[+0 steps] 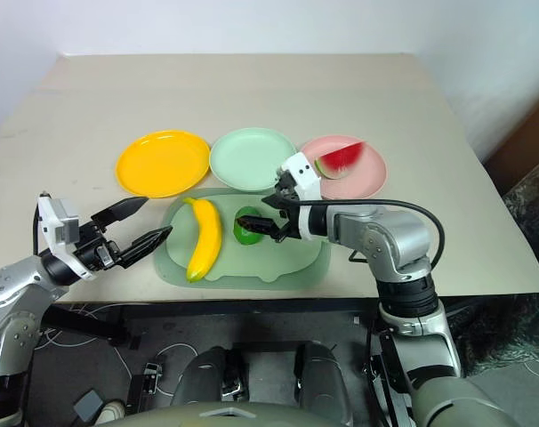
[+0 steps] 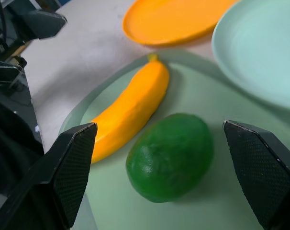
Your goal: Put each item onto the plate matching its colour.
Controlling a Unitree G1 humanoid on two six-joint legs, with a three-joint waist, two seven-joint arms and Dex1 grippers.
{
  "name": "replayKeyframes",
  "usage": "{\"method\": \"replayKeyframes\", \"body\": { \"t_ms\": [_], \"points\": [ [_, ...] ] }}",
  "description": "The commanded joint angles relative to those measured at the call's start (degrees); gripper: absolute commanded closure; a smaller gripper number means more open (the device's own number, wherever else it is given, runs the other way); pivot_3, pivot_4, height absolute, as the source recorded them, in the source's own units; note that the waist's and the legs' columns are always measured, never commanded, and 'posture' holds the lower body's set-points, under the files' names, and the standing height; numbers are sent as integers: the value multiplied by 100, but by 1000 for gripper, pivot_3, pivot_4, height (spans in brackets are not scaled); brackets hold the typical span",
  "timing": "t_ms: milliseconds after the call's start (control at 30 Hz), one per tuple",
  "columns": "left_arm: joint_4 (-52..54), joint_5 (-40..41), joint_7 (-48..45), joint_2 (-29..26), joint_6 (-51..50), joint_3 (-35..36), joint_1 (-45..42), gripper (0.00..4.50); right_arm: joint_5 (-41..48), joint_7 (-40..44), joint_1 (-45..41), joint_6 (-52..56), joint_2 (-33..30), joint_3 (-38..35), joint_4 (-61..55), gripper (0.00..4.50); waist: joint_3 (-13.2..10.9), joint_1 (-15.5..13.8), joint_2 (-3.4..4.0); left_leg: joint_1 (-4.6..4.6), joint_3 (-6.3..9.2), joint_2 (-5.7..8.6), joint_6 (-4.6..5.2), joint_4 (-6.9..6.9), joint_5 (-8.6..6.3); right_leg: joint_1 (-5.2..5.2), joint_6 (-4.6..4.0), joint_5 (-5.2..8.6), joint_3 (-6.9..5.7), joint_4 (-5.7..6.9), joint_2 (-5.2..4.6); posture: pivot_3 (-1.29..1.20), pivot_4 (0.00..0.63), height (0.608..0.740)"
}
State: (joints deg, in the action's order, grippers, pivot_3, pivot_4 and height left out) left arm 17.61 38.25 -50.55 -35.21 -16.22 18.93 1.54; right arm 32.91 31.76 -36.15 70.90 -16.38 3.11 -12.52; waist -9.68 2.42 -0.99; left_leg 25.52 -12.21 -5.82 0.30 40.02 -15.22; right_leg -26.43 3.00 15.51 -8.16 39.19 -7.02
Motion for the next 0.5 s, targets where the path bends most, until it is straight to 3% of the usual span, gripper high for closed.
{"method": "replayKeyframes", "body": {
  "t_ms": [33,433,500],
  "points": [
    [56,175,99,42,32,213,-126,0,64,-322,-262,493,271,-119,404,35,0,-1,0,0,0,0,0,0,0,0,0,0,0,0,0,0,150,695],
    [52,80,55,46,91,123,-68,0,-131,-648,-515,606,524,28,867,35,0,2,0,1,-1,1,0,0,0,-1,0,0,0,0,0,0,150,695],
    [56,45,25,32,103,94,-39,0,-201,-597,-508,424,439,141,792,401,0,2,0,1,-1,0,0,0,0,-1,0,0,0,0,0,0,150,695]
  ]
}}
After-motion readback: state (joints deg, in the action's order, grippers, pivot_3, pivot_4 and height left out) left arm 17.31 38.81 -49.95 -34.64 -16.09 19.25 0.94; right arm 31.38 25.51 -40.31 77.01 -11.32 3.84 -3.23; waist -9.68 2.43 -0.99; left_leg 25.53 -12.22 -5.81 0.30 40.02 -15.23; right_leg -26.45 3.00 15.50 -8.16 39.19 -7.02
